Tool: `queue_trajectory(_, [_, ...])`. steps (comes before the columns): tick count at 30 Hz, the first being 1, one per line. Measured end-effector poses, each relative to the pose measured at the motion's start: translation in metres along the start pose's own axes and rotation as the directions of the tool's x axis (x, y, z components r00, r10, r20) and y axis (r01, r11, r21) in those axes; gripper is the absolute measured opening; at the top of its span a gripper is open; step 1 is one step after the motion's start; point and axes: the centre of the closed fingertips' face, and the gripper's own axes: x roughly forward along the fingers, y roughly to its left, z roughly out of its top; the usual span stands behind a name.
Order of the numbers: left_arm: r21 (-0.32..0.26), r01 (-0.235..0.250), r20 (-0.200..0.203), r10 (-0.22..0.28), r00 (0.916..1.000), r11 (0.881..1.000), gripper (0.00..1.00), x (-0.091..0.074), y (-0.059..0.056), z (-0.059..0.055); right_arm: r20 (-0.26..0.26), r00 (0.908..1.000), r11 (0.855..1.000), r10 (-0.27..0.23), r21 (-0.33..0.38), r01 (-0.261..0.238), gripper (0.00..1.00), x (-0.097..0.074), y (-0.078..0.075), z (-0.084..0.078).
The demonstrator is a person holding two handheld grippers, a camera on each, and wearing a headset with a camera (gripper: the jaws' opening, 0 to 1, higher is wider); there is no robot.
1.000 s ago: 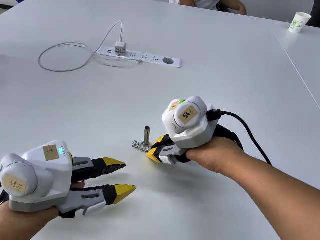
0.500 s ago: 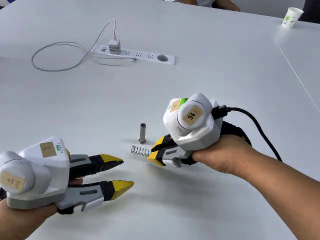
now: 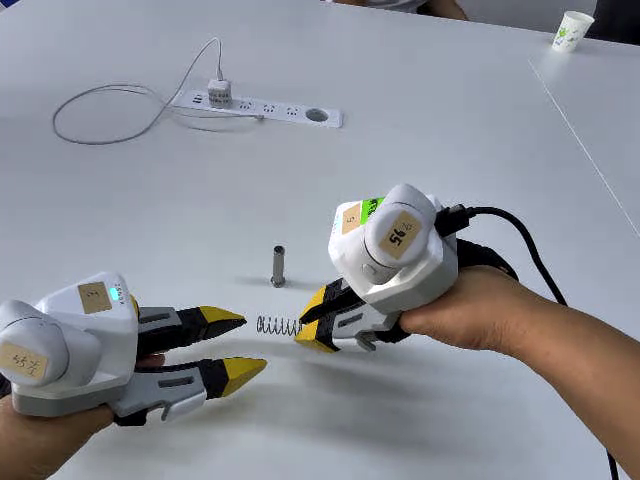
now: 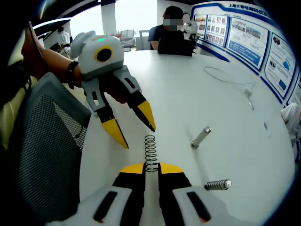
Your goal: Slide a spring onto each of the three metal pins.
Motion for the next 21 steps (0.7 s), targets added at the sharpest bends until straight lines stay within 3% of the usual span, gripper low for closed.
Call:
queue_trajectory(7, [0.044,0.025,-0.008,-0.025,0.9997,0.999,0.26,0.003,-0.004,0.002,-0.020,0.9983,0.998,0.055,-0.032,-0.055,0.11,0.000,0.014,-0.001])
queue_trajectory(21, [0.111,0.085,-0.037,-0.082,0.9960,0.990,0.14,0.006,-0.014,-0.006,-0.053,0.9940,0.993,0.096,-0.067,-0.099,0.11,-0.002,0.025,-0.002])
